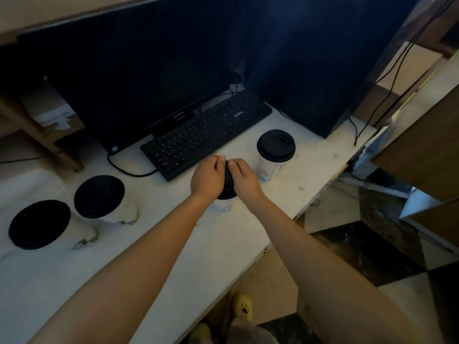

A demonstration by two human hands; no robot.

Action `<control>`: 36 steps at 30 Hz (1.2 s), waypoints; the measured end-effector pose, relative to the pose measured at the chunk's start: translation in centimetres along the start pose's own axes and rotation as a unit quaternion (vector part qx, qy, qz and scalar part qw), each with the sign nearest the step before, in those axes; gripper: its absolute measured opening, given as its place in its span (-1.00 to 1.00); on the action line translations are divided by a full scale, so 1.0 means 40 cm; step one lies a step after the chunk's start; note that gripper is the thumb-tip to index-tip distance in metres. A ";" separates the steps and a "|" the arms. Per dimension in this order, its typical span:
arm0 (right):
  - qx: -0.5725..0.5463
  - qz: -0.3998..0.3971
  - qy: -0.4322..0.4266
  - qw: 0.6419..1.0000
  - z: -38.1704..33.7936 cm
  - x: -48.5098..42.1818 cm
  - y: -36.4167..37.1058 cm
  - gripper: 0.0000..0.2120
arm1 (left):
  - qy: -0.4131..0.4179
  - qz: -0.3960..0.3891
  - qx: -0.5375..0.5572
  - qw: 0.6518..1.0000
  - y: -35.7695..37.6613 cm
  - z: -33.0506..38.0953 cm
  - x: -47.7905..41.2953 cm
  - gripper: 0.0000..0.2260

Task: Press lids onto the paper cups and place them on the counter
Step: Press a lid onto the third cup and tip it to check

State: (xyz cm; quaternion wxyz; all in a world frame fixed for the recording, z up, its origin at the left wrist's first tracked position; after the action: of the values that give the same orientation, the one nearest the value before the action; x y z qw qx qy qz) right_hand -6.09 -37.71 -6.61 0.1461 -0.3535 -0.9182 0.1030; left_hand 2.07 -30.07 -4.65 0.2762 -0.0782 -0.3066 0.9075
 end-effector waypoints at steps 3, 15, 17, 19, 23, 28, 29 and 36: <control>0.002 0.002 -0.014 1.000 -0.001 -0.004 0.001 -0.83 | 0.007 0.006 -0.019 1.000 0.003 -0.001 -0.003 -0.66; -0.050 0.011 -0.034 0.998 0.032 0.110 0.000 -0.62 | 0.132 -0.135 -0.232 0.954 0.029 0.069 -0.035 -0.49; -0.047 -0.007 -0.045 0.998 0.058 0.136 0.002 -0.61 | 0.188 -0.137 -0.311 0.922 0.027 0.102 -0.032 -0.48; -0.012 -0.023 -0.056 0.998 0.089 0.148 0.006 -0.61 | 0.205 -0.147 -0.337 0.907 0.036 0.121 -0.025 -0.54; 0.050 -0.071 -0.072 0.994 0.111 0.131 0.024 -0.45 | 0.138 -0.161 -0.311 0.926 0.070 0.106 -0.001 -0.60; 0.004 -0.182 -0.052 0.982 0.091 0.077 0.055 -0.30 | 0.146 -0.117 -0.347 0.919 0.079 0.094 0.008 -0.59; 0.002 -0.205 -0.045 0.978 0.100 0.064 0.064 -0.27 | 0.147 -0.117 -0.350 0.918 0.080 0.093 0.007 -0.59; 0.034 -0.257 -0.023 0.966 0.151 0.013 0.089 -0.21 | 0.150 -0.101 -0.375 0.909 0.081 0.091 0.006 -0.60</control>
State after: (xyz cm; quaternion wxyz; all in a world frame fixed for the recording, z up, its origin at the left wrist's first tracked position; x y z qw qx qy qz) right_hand -6.31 -35.29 -13.20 0.1584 -0.0981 -0.9773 0.1012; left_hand -0.73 -33.93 -3.66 0.3599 -0.2799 -0.5851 0.6707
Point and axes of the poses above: each hand's wrist, its own x-axis away from the middle knuckle, its own y-axis out of the palm, z = x × y, the point moved 10 cm from there along -x, towards the middle knuckle, and after that the axes turned 6 degrees about x, right-handed, at the moved point
